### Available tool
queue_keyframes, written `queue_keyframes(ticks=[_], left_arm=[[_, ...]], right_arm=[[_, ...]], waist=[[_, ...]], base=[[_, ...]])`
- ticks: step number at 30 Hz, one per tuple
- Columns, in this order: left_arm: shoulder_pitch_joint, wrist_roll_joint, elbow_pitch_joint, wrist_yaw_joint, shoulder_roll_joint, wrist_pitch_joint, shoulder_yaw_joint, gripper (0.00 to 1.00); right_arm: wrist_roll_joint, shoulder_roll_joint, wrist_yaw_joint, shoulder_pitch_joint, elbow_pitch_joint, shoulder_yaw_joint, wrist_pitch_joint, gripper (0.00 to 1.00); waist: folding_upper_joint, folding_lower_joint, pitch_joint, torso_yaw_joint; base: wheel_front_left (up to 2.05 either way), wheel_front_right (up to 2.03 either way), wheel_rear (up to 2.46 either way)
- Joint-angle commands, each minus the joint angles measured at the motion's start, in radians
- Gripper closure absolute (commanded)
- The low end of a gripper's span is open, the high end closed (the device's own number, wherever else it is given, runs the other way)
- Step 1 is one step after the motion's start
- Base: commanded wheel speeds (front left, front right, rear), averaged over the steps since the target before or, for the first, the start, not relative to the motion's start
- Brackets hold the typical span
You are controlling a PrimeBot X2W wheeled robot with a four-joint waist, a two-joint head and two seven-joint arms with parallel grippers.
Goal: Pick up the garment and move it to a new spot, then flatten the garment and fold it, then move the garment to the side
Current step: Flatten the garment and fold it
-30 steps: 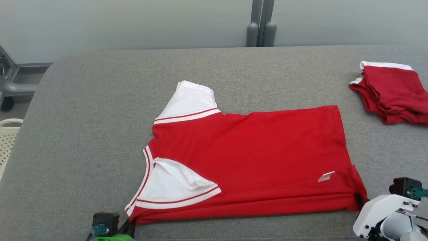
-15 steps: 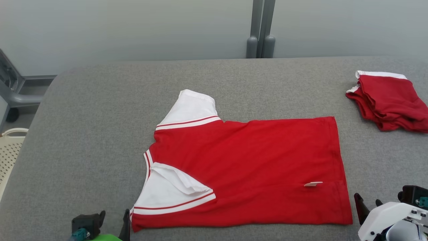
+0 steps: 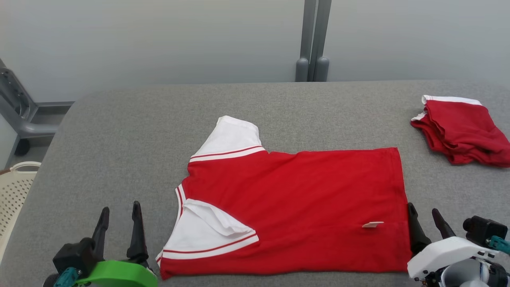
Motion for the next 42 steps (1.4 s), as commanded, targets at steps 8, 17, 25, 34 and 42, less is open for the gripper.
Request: queue_keyframes(ticks=[8, 17, 25, 34, 42], left_arm=[[0.05, 0.08, -0.079, -0.117, -0.111, -0.007, 0.141, 0.0], [0.09, 0.251, 0.001, -0.192, -0.137, -0.006, 0.151, 0.0], [0.095, 0.303, 0.065, -0.202, -0.139, -0.006, 0.149, 0.0], [0.097, 0.303, 0.068, -0.218, -0.151, -0.006, 0.18, 0.0], [0.091, 0.312, 0.081, -0.227, -0.158, -0.006, 0.188, 0.0]], right_arm=[[-0.048, -0.003, -0.001, -0.032, -0.015, 0.102, -0.152, 0.0], [-0.167, -0.004, -0.001, -0.028, 0.004, 0.194, -0.216, 0.0], [-0.214, -0.003, -0.001, 0.009, 0.015, 0.188, -0.23, 0.0], [-0.198, -0.003, -0.001, 0.009, 0.02, 0.174, -0.232, 0.0], [-0.184, -0.003, -0.001, 0.0, 0.027, 0.169, -0.23, 0.0]], waist=[[-0.0001, 0.0, -0.027, 0.012], [-0.0001, 0.0, -0.045, 0.031], [-0.0001, 0.0, -0.046, 0.037], [-0.0001, 0.0, -0.04, 0.028], [-0.0001, 0.0, -0.028, 0.027]], base=[[0.0, 0.0, 0.0], [0.0, 0.0, 0.0], [0.0, 0.0, 0.0], [0.0, 0.0, 0.0], [0.0, 0.0, 0.0]])
